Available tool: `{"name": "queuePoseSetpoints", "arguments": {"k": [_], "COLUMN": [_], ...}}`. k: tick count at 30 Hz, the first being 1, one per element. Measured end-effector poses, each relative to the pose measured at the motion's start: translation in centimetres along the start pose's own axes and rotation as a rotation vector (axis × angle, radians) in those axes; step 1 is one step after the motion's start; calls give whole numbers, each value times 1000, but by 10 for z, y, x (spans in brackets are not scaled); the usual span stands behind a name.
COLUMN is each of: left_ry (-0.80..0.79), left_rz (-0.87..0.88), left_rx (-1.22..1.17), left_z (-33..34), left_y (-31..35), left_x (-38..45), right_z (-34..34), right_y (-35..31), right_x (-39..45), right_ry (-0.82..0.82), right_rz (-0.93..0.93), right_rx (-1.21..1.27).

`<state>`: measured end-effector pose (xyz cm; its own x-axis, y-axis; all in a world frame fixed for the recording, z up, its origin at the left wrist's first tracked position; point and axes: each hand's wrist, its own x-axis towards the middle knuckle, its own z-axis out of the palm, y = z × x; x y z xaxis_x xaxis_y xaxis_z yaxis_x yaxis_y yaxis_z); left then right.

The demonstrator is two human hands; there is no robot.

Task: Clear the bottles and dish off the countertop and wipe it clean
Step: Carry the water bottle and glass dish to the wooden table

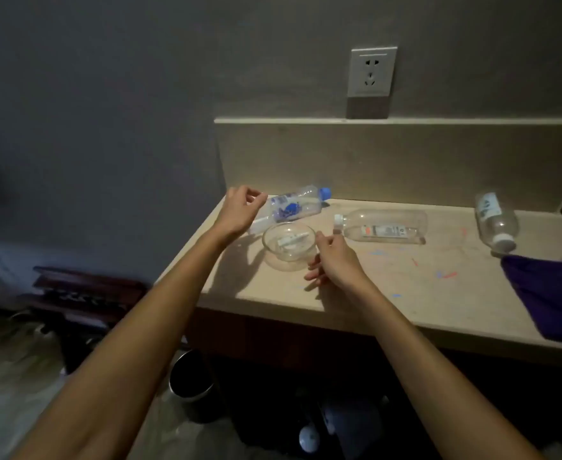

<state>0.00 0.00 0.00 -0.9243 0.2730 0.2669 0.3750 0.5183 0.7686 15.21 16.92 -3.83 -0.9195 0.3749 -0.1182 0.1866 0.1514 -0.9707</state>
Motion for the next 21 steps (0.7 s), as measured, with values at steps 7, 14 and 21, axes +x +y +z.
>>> {"name": "queuePoseSetpoints", "arguments": {"k": [7,14,21], "left_ry": [-186,-339,-358], "left_rz": [69,239,196], "left_rx": [449,670,653], "left_z": [23,61,52], "left_y": [-25,-36,-45], "left_x": [93,121,121], "right_z": [21,26,28], "right_y": [-6,6,9], "right_x": [43,42,44], "right_ry": [142,116,139], "right_rz": [71,82,105], "right_rx": [-95,-89,-78]}}
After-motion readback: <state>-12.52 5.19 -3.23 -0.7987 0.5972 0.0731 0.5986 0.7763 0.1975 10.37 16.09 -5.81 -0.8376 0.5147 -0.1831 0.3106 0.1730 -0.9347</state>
